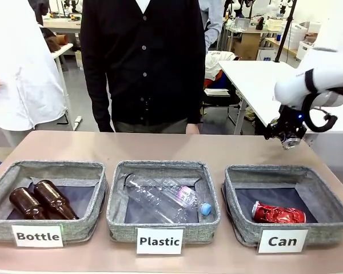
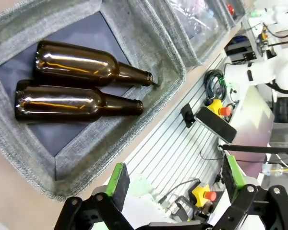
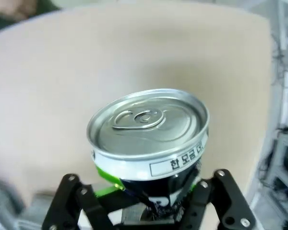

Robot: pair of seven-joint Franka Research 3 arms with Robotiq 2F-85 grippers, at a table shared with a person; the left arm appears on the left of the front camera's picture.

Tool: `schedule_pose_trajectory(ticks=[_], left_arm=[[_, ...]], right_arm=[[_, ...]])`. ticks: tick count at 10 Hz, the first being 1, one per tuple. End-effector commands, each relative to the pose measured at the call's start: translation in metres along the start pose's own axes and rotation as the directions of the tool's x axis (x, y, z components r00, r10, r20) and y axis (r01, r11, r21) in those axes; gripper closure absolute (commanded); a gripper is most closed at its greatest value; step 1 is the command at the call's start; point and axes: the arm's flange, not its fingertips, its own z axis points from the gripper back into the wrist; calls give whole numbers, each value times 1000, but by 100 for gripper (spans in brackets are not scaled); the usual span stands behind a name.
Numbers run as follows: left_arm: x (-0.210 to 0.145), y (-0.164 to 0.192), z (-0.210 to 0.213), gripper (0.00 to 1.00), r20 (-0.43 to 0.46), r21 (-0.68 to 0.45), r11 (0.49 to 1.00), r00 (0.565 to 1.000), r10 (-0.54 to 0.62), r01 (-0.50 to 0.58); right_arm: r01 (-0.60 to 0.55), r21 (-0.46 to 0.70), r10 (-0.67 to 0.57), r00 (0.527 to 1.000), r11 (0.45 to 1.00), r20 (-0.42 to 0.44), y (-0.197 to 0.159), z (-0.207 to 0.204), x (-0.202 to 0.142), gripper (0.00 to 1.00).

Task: Sort the can waste into the basket.
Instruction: Pick up the can waste from the table and place it in the right Fabric basket.

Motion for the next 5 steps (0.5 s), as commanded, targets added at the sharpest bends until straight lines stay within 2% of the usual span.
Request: schedule_pose_trajectory(ticks=[1,2,3,4,5], left_arm=[[-3,-1,1,0,-7,-5,1000,1000,0,0],[-3,-1,1,0,-7,-5,1000,1000,0,0],[-3,-1,1,0,-7,-5,1000,1000,0,0],[-3,-1,1,0,-7,-5,1000,1000,0,0],[-3,-1,1,0,-7,-5,1000,1000,0,0]], right_arm=[[-253,108,251,967,961,37,7,72,-84,100],[-389,166,394,919,906,-1,16,91,-117,100],[-510,230,531,846,829,-42,26,102,-154,100],[-612,291,638,770,736,5,35,106,-180,100],[-728,302,756,653,615,36,43,102,-205,100]])
